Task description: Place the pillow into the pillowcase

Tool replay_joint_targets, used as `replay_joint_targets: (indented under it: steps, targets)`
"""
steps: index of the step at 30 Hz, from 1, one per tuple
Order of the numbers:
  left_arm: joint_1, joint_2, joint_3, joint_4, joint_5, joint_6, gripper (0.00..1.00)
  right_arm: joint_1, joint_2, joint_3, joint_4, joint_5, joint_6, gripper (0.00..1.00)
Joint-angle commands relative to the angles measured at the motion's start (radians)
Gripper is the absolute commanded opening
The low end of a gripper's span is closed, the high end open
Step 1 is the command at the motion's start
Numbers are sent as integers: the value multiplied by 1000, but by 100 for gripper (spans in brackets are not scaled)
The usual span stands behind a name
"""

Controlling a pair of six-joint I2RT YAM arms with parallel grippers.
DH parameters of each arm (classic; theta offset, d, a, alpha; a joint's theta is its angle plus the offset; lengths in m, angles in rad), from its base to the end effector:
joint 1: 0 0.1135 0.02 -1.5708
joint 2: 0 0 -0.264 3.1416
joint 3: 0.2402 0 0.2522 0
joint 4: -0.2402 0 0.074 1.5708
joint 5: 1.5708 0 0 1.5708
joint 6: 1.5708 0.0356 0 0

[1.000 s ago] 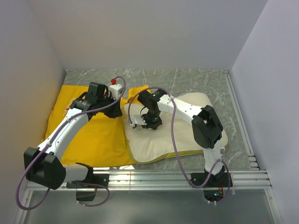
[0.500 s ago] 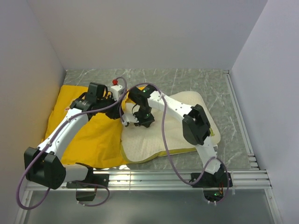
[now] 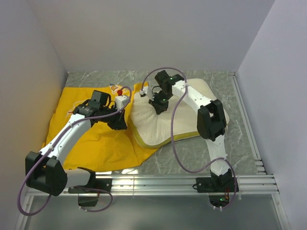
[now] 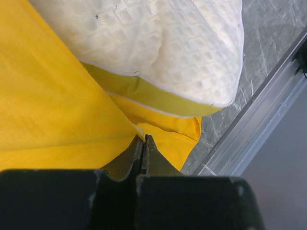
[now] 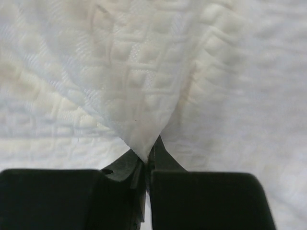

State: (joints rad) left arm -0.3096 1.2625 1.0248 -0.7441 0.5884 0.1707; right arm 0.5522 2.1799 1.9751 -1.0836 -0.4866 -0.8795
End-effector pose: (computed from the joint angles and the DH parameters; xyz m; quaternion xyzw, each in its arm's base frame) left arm 0.2318 -0.0949 0.2795 0.2996 0.8695 -0.2961 0.2579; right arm 0.3765 0.2515 0.2377 -0.6562 0.7028 0.2131 0.1736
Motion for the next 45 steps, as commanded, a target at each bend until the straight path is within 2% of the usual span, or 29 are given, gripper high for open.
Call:
replay_joint_targets:
  steps: [1, 7, 11, 21, 24, 27, 28, 29, 32, 33, 34, 37, 40, 45]
  targets:
    - [6, -41, -12, 3, 74, -28, 1, 18, -62, -53, 262, -64, 186, 0]
    - [-3, 0, 8, 32, 117, -40, 0, 26, -25, -70, 425, -29, 480, 0]
    - [-5, 3, 26, -14, 212, 15, 0, 32, -22, -82, 553, 72, 733, 0]
    - [-5, -12, 98, -112, 404, 147, 0, 94, -46, -193, 677, 390, 1079, 0]
    - [-5, 17, 153, -196, 462, 213, 0, 77, -11, -188, 688, 373, 1165, 0]
    - [-3, 32, 150, -175, 468, 198, 1, 75, -8, -212, 724, 323, 1220, 0]
    - [-5, 32, 143, -161, 470, 194, 4, 75, -14, -222, 747, 297, 1235, 0]
    - [-5, 29, 121, -103, 465, 187, 8, 77, -12, -229, 757, 257, 1269, 0]
    - [-6, 12, 78, 20, 432, 74, 9, 80, -9, -228, 781, 166, 1336, 0]
    - [-6, -7, 66, 164, 395, -41, 9, 84, -8, -226, 786, 139, 1355, 0]
    - [-8, -20, 49, 237, 310, -98, 8, 89, -8, -228, 797, 126, 1367, 0]
    - [-13, -44, 14, 399, 286, -209, 6, 113, -26, -251, 804, 134, 1421, 0]
    - [-13, -35, 14, 529, 316, -307, 3, 132, -64, -310, 829, 179, 1473, 0]
    - [-17, -11, 69, 618, 456, -390, 1, 129, -66, -337, 800, 293, 1516, 0]
